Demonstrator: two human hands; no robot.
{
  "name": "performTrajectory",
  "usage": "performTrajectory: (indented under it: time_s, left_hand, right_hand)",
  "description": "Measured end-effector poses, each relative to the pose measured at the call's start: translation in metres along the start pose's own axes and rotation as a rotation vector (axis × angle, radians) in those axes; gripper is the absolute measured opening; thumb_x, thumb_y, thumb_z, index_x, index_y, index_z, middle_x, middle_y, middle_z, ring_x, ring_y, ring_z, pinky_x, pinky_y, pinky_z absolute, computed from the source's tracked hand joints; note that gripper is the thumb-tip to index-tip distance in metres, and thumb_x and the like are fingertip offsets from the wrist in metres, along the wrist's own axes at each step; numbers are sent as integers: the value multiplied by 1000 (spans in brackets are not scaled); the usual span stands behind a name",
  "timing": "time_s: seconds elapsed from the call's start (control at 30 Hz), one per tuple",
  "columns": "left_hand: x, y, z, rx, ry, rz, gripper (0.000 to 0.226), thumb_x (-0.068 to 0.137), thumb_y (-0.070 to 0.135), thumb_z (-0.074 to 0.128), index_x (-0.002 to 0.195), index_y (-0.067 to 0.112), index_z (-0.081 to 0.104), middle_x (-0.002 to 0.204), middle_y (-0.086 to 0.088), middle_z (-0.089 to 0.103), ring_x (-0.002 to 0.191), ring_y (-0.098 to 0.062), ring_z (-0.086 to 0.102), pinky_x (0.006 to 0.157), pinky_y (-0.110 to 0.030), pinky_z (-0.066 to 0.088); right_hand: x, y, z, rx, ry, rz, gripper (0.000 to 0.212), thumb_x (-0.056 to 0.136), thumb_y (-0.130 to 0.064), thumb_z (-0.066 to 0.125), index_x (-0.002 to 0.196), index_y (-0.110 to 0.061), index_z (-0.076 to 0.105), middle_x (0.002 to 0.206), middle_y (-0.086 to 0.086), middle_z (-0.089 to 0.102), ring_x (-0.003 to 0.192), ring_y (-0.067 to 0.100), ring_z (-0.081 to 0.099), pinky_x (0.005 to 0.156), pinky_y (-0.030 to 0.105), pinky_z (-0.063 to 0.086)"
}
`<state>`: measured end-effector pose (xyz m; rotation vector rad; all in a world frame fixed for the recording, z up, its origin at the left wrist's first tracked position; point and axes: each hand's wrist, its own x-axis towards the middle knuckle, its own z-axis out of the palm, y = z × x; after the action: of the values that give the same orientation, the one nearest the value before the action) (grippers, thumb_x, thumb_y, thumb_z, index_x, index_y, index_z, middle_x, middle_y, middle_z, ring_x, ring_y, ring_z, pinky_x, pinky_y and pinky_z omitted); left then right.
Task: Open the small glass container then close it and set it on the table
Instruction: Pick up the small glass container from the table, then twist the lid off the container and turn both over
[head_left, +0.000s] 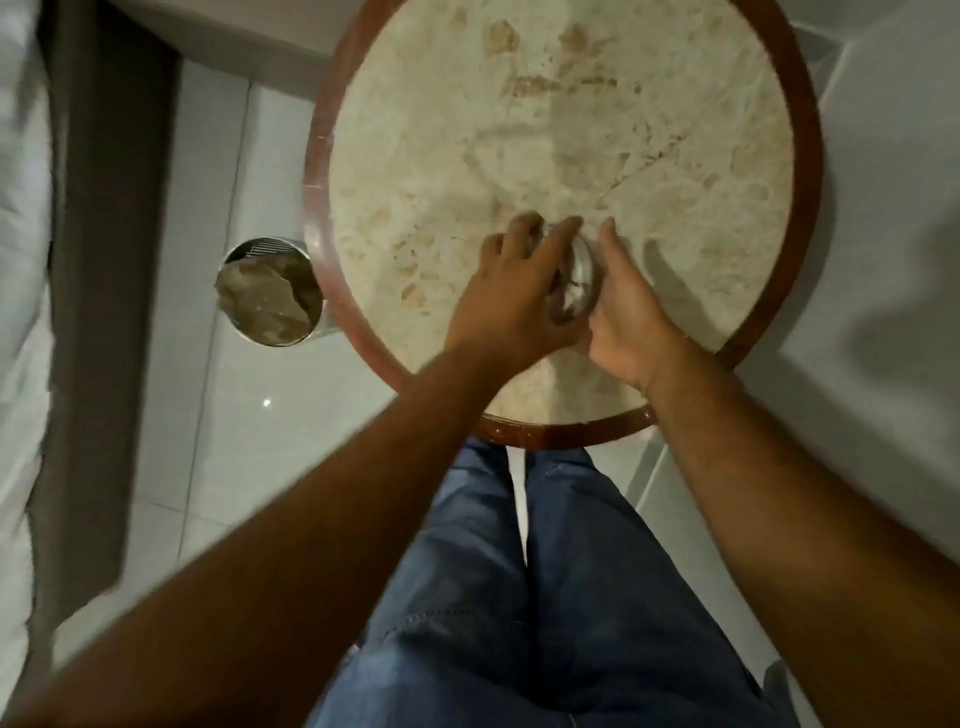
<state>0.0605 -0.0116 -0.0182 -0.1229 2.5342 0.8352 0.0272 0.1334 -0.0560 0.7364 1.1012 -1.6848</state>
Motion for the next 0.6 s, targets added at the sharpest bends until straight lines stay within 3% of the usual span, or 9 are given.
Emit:
performTrajectory:
  time_s: [0.1, 0.27, 0.37, 0.5, 0.6]
  left_hand:
    - [-40, 1, -13, -35, 2, -31, 98, 82, 39, 87, 164, 17, 37, 166, -24, 36, 147, -48, 40, 115, -58, 46]
    - [-102, -27, -42, -215, 106, -180, 104, 81, 36, 90, 166, 27, 30, 172, -11, 28, 156, -35, 33, 121, -53, 45]
    - [-135, -47, -57, -389, 212, -274, 104, 80, 42, 90, 164, 37, 29, 169, 3, 30, 151, -20, 40, 116, -41, 52]
    - [-172, -72, -65, -521, 434, -389, 98, 77, 57, 85, 160, 43, 33, 161, 17, 37, 145, -5, 44, 114, -21, 47]
    - [-195, -95, -57, -623, 509, -473, 98, 77, 50, 90, 159, 41, 37, 155, 19, 41, 140, 2, 46, 109, -9, 42]
  right_hand:
    - [5, 12, 8, 104, -127, 126, 68, 106, -75, 50, 135, -23, 80, 140, 8, 80, 129, 25, 76, 97, 41, 68]
    - [11, 39, 53, 64, -272, 307, 83, 93, -78, 71, 148, -15, 70, 144, 14, 76, 132, 30, 74, 100, 44, 65]
    - [24, 57, 78, 63, -258, 359, 73, 92, -62, 80, 142, -10, 75, 134, 16, 81, 121, 32, 80, 96, 46, 67]
    - [43, 61, 120, -5, -331, 417, 67, 99, -58, 70, 149, -13, 69, 143, 17, 75, 126, 32, 75, 111, 50, 60]
    - [70, 61, 166, -171, -282, 315, 79, 83, -63, 84, 143, -14, 74, 140, 20, 76, 118, 34, 77, 98, 46, 66]
